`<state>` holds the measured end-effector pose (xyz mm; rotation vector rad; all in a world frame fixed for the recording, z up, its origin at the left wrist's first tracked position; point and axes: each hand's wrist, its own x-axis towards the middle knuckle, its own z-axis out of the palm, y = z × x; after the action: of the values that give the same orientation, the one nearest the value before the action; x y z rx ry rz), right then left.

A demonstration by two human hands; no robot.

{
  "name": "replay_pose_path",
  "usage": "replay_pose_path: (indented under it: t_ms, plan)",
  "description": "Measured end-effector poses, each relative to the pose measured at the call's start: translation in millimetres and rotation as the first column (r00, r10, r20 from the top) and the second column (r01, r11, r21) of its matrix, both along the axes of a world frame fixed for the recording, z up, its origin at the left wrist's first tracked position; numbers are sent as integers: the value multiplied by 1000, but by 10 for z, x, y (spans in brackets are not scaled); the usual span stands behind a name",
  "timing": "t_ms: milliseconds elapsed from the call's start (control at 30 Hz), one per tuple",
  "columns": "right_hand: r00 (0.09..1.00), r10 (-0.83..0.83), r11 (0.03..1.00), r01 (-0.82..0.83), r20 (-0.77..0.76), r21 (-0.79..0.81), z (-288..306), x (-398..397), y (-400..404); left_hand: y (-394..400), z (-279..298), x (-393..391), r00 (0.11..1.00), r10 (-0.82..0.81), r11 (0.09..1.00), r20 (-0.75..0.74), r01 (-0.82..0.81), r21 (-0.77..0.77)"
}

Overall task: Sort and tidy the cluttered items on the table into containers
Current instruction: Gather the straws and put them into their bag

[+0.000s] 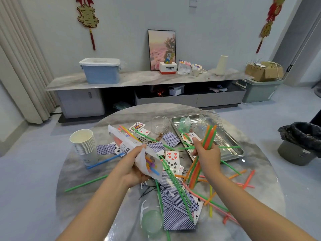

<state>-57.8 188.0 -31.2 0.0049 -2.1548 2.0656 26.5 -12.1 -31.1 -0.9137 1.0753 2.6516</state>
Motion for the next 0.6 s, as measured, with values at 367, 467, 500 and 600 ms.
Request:
replay_pose_path:
  t_ms: [367,467,500,600]
  plan:
    - [957,94,787,-241,275,568,153,-185,138,98,68,-75,996,37,989,-79,-25,143]
    - [976,67,828,-169,206,534,245,-203,185,139,113,-116,992,54,982,-116,-31,188]
    - [981,65,853,-150,183,499,290,-201,200,150,128,-135,990,67,980,-125,-41,196]
    - [982,136,937,-172,134,305,471,-149,230,176,168,-181,985,98,975,-142,-66,213]
